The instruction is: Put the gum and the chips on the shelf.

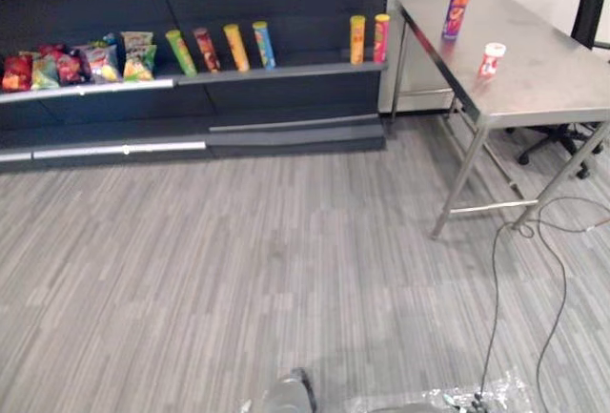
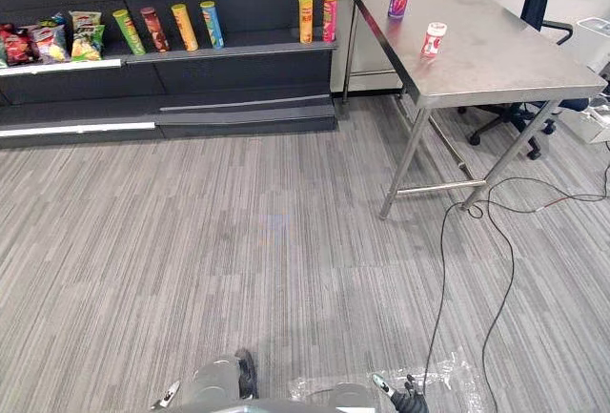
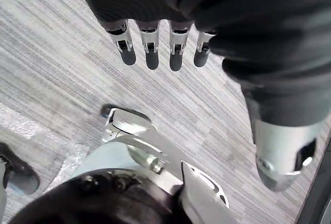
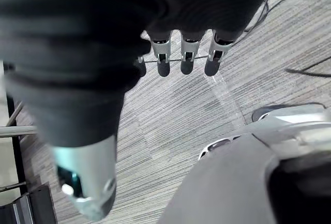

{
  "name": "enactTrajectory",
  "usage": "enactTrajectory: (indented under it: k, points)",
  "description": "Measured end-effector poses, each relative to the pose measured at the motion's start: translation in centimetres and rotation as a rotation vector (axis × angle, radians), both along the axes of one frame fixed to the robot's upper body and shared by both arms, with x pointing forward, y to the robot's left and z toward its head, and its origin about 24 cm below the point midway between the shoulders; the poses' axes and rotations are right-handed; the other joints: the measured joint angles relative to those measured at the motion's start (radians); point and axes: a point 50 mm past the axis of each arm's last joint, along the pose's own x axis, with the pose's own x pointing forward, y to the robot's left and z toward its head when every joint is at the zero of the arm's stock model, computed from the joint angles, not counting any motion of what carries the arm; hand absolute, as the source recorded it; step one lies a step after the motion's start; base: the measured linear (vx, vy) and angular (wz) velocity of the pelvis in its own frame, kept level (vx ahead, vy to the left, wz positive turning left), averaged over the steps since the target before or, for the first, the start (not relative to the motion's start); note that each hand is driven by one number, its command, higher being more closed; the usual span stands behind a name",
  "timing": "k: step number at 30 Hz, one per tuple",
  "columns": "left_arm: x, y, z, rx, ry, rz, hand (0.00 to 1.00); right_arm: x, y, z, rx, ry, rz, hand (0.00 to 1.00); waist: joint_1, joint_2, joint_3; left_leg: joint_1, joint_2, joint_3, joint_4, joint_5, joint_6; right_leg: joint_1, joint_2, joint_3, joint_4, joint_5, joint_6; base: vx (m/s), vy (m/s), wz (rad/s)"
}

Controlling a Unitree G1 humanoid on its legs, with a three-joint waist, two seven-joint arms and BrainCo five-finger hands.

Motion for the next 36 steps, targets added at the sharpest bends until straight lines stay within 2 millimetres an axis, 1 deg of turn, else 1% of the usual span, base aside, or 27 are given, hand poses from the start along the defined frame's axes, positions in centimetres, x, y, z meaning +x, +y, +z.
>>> enactTrajectory:
  k: [1,2,3,4,5,6,7,8,9,10,11,12,13,14,15,16,18,19,21,23,24,25,27,31,33,35,36]
  points:
    - [-0.5,-0.1,0.0,0.003,0.013,0.007,0.0,-0.2,0.0,0.0,0.006,0.003,-0.009,0.0,0.005,0.003,-0.001,0.01,-0.005,0.018,0.041,0.061,0.016,0.021,-0.022,0.027,-0.005,-0.014,0.024,0.44,0.499,-0.48]
    - [-0.5,0.3,0.0,0.016,0.013,0.008,0.0,-0.3,0.3,-0.1,0.015,0.005,-0.016,0.0,0.011,-0.006,-0.003,0.012,-0.02,0.033,0.069,0.036,0.044,0.035,-0.042,0.039,-0.016,-0.016,0.028,0.41,0.378,-0.49]
    - [-0.4,0.8,0.1,0.036,0.013,0.01,0.0,-0.2,0.6,-0.1,0.029,-0.002,-0.01,0.0,0.012,-0.032,-0.011,-0.001,-0.041,0.057,0.131,-0.026,0.064,0.052,-0.071,0.051,-0.035,-0.006,0.023,0.39,0.325,-0.32]
    - [0.0,1.2,0.3,0.051,0.008,0.008,0.0,0.2,1.1,-0.2,0.042,-0.013,-0.017,0.0,0.011,-0.048,-0.013,-0.02,-0.059,0.07,0.189,-0.083,0.081,0.052,-0.098,0.063,-0.037,0.017,0.044,0.37,0.31,-0.19]
    - [0.3,1.4,0.3,0.054,0.005,0.006,0.0,0.2,1.3,-0.2,0.048,-0.016,-0.027,0.0,0.011,-0.053,-0.013,-0.022,-0.068,0.077,0.208,-0.104,0.085,0.051,-0.111,0.072,-0.032,0.031,0.06,0.33,0.325,-0.06]
    - [0.5,1.4,0.3,0.048,0.006,0.004,0.0,0.0,1.2,-0.2,0.046,-0.013,-0.04,0.0,0.013,-0.063,-0.019,-0.013,-0.088,0.086,0.224,-0.135,0.095,0.045,-0.134,0.076,-0.003,0.055,0.063,0.25,0.259,-0.04]
    - [0.5,1.4,0.2,0.044,0.008,0.003,0.0,0.0,1.3,-0.2,0.045,-0.011,-0.043,0.0,0.013,-0.062,-0.02,-0.001,-0.1,0.092,0.221,-0.146,0.098,0.032,-0.147,0.078,0.031,0.069,0.061,0.32,0.314,-0.11]
    - [0.5,1.2,0.2,0.026,0.006,-0.002,0.0,-0.1,1.1,-0.2,0.038,-0.014,-0.046,0.0,0.015,-0.056,-0.024,0.026,-0.121,0.11,0.201,-0.162,0.111,-0.026,-0.175,0.088,0.151,0.1,0.052,0.32,0.288,-0.13]
    - [0.4,1.2,0.2,0.011,0.001,-0.013,0.0,-0.1,1.0,-0.1,0.032,-0.017,-0.039,0.0,0.015,-0.057,-0.025,0.068,-0.148,0.122,0.16,-0.168,0.125,-0.095,-0.215,0.088,0.301,0.157,0.028,0.33,0.263,-0.1]
    - [0.4,1.2,0.2,0.004,-0.005,-0.02,0.0,0.0,1.0,-0.1,0.031,-0.019,-0.033,0.0,0.012,-0.058,-0.027,0.091,-0.161,0.13,0.138,-0.167,0.134,-0.13,-0.234,0.088,0.366,0.201,0.018,0.36,0.244,0.0]
    - [0.5,1.1,0.2,-0.007,-0.017,-0.029,0.0,0.1,0.9,0.0,0.026,-0.037,-0.023,0.0,0.008,-0.053,-0.035,0.133,-0.183,0.136,0.099,-0.164,0.161,-0.178,-0.269,0.073,0.467,0.303,-0.014,0.38,0.225,0.06]
    - [0.6,1.0,0.3,-0.008,-0.031,-0.038,0.0,0.0,0.8,0.1,0.024,-0.039,-0.021,0.0,0.001,-0.045,-0.039,0.174,-0.194,0.135,0.064,-0.166,0.182,-0.21,-0.289,0.049,0.562,0.331,-0.014,0.44,0.238,0.04]
    - [0.9,1.1,0.4,-0.005,-0.042,-0.039,0.0,0.1,0.8,0.1,0.025,-0.044,-0.017,0.0,-0.001,-0.039,-0.036,0.21,-0.195,0.133,0.037,-0.164,0.191,-0.236,-0.289,0.014,0.635,0.273,-0.021,0.4,0.168,0.0]
    - [1.2,1.0,0.4,-0.001,-0.049,-0.038,0.0,0.4,0.8,0.2,0.024,-0.05,-0.012,0.0,-0.002,-0.038,-0.035,0.247,-0.193,0.133,0.005,-0.161,0.194,-0.252,-0.274,-0.028,0.679,0.21,-0.016,0.31,0.096,-0.07]
    - [1.6,0.9,0.5,0.0,-0.061,-0.047,0.0,0.4,0.7,0.2,0.022,-0.05,-0.004,0.0,-0.004,-0.031,-0.033,0.289,-0.179,0.132,-0.028,-0.157,0.193,-0.267,-0.236,-0.099,0.692,0.136,-0.017,0.24,0.05,-0.11]
    - [1.7,0.9,0.5,0.001,-0.065,-0.056,0.0,0.3,0.7,0.2,0.02,-0.048,-0.003,0.0,-0.004,-0.026,-0.034,0.309,-0.169,0.133,-0.043,-0.156,0.191,-0.274,-0.211,-0.133,0.679,0.104,-0.021,0.23,0.012,-0.14]
    - [2.2,0.5,0.5,-0.004,-0.074,-0.072,0.0,0.8,0.4,0.4,0.007,-0.069,-0.003,0.0,-0.007,-0.009,-0.034,0.361,-0.139,0.131,-0.091,-0.149,0.178,-0.322,-0.127,-0.223,0.589,0.044,-0.04,0.33,-0.043,-0.08]
    - [2.5,0.4,0.6,0.004,-0.077,-0.084,0.0,0.9,0.4,0.6,-0.001,-0.085,0.0,0.0,-0.017,-0.006,-0.033,0.382,-0.128,0.129,-0.116,-0.143,0.168,-0.36,-0.097,-0.253,0.519,0.039,-0.048,0.3,-0.082,0.06]
    - [2.6,0.5,0.6,0.023,-0.068,-0.102,0.0,1.1,0.4,0.7,-0.006,-0.098,0.007,0.0,-0.032,-0.004,-0.033,0.401,-0.112,0.112,-0.135,-0.136,0.156,-0.416,-0.056,-0.253,0.376,0.053,-0.04,0.29,-0.136,0.25]
    - [2.7,0.6,0.6,0.04,-0.062,-0.113,0.0,0.8,0.5,0.6,-0.007,-0.097,0.008,0.0,-0.031,-0.011,-0.034,0.425,-0.113,0.098,-0.157,-0.134,0.139,-0.427,-0.026,-0.196,0.149,0.145,-0.03,0.37,-0.256,0.44]
    - [2.7,1.1,0.7,0.059,-0.057,-0.123,0.0,0.2,1.0,0.5,0.004,-0.085,0.003,0.0,-0.033,-0.036,-0.033,0.453,-0.131,0.069,-0.169,-0.149,0.103,-0.4,-0.033,-0.158,0.004,0.28,-0.023,0.42,-0.296,0.59]
    - [2.7,0.5,0.5,0.048,-0.042,-0.122,0.0,0.1,0.3,0.5,-0.01,-0.08,-0.008,0.0,-0.033,-0.012,-0.023,0.484,-0.11,0.048,-0.185,-0.172,0.067,-0.381,-0.01,-0.168,0.02,0.323,-0.078,0.36,-0.238,0.51]
    - [2.6,-0.5,0.3,0.029,-0.035,-0.138,0.0,1.1,-0.6,0.8,-0.026,-0.097,0.007,0.0,-0.031,0.029,-0.023,0.483,-0.079,0.033,-0.181,-0.169,0.065,-0.384,0.006,-0.186,0.061,0.262,-0.095,0.25,-0.193,0.22]
    - [2.6,-0.5,0.2,0.032,-0.026,-0.129,0.0,1.3,-0.6,0.7,-0.016,-0.08,0.013,0.0,-0.027,0.035,-0.03,0.484,-0.037,0.024,-0.112,-0.149,0.043,-0.356,0.026,-0.211,0.106,0.183,-0.103,0.2,-0.166,0.14]
    - [2.4,-0.3,0.2,0.034,-0.021,-0.098,0.0,1.4,-0.2,0.6,-0.006,-0.077,0.015,0.0,-0.027,0.02,-0.038,0.445,-0.019,0.023,0.024,-0.141,0.029,-0.324,0.035,-0.207,0.089,0.17,-0.105,0.11,-0.107,-0.11]
    - [2.4,-0.1,0.2,0.036,-0.024,-0.093,0.0,1.3,-0.3,0.6,-0.008,-0.073,0.02,0.0,-0.027,0.022,-0.047,0.345,0.02,0.019,0.241,-0.119,-0.009,-0.287,0.056,-0.202,0.04,0.171,-0.104,0.12,-0.073,-0.12]
    - [2.4,-0.1,0.3,0.031,-0.032,-0.086,0.0,1.3,-0.3,0.6,-0.009,-0.072,0.036,0.0,-0.028,0.026,-0.049,0.266,0.056,0.001,0.413,-0.06,-0.061,-0.259,0.073,-0.2,0.01,0.175,-0.1,0.17,-0.054,-0.19]
